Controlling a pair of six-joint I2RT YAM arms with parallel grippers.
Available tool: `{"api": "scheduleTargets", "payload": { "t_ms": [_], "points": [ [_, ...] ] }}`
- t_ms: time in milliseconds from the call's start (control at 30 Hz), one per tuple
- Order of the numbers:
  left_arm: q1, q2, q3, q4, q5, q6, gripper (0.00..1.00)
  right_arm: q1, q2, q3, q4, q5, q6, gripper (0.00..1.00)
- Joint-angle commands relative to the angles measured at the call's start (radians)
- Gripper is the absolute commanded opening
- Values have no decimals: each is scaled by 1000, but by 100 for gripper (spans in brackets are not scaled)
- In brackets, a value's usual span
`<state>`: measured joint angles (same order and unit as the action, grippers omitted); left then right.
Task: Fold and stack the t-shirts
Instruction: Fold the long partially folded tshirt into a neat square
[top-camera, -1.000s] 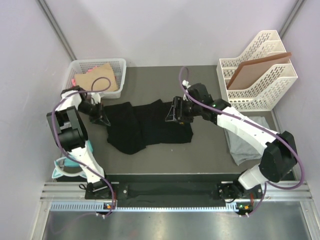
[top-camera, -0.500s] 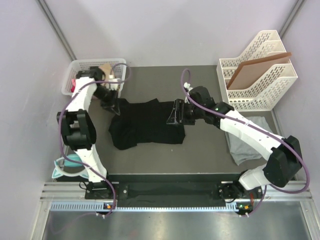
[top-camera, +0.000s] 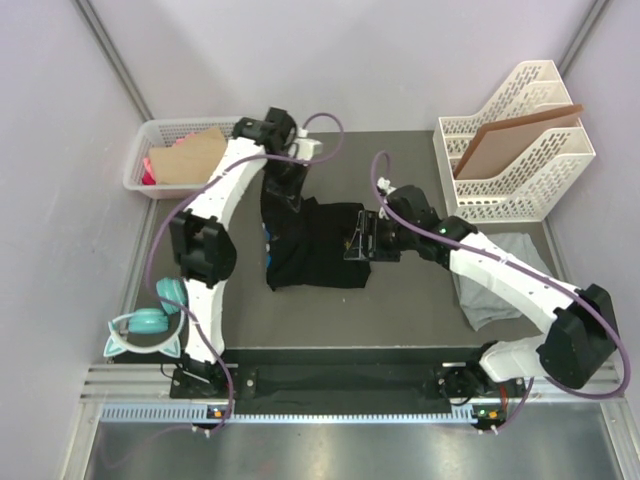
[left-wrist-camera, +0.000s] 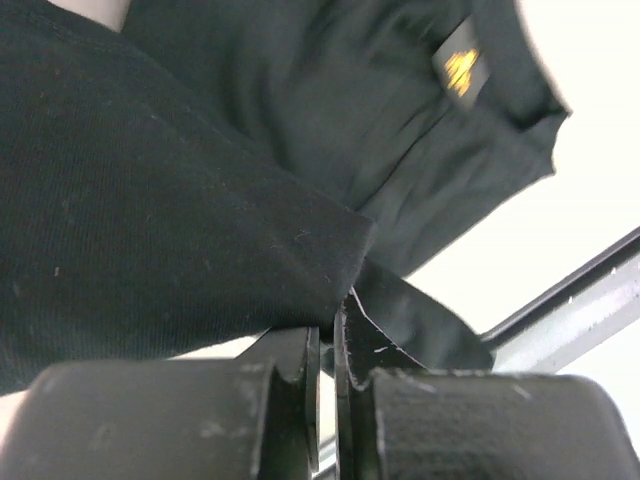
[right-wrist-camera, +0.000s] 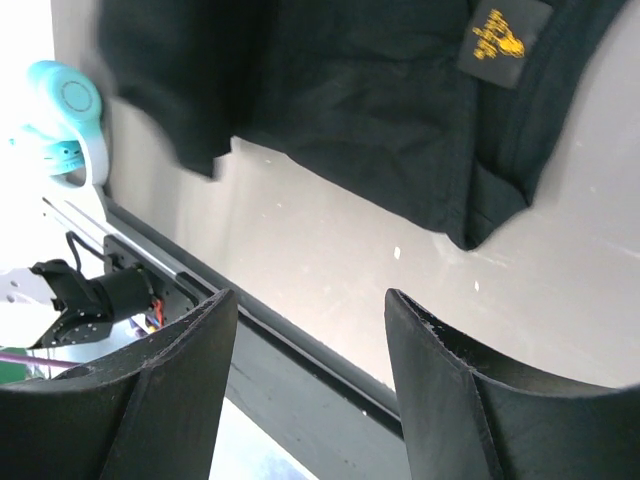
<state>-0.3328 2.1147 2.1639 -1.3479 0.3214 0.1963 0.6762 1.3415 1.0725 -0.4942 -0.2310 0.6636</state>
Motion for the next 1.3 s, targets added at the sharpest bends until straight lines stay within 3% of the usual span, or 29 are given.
{"api": "scheduleTargets", "payload": {
  "t_ms": [0,300,567,667,700,767,800,833,933,1067,1167,1267],
  "points": [
    [-125,103,131,-114,-2,-54,0,-13,-77,-23,16,27,2,61],
    [-281,231,209,-59,18,-75,0,-24,-131,-63,-14,42,-1,61],
    [-302,301,300,7,44,-112,1,-24,-125,-91,-6,42,-4,62],
    [-302,324,356,21,45,-121,22,-24,-107,-106,6,42,-4,62],
    [-302,327,378,21,53,-123,56,-26,-102,-114,11,42,-4,62],
    [-302,323,390,21,51,-130,77,-26,-82,-118,14,61,-4,65],
    [-299,303,390,21,53,-126,94,-30,-73,-114,13,62,-7,67],
    [-298,283,383,26,56,-121,99,-36,-50,-111,14,65,-18,67],
    [-252,165,288,90,93,-129,99,-76,7,-82,17,46,-45,69],
    [-94,3,144,156,163,-136,99,-161,99,-39,54,-14,-78,71],
    [-23,-110,-89,196,167,-100,99,-253,177,-26,118,-85,-82,74],
    [-21,-188,-275,237,188,-74,99,-317,274,1,196,-177,-84,77]
  ]
}}
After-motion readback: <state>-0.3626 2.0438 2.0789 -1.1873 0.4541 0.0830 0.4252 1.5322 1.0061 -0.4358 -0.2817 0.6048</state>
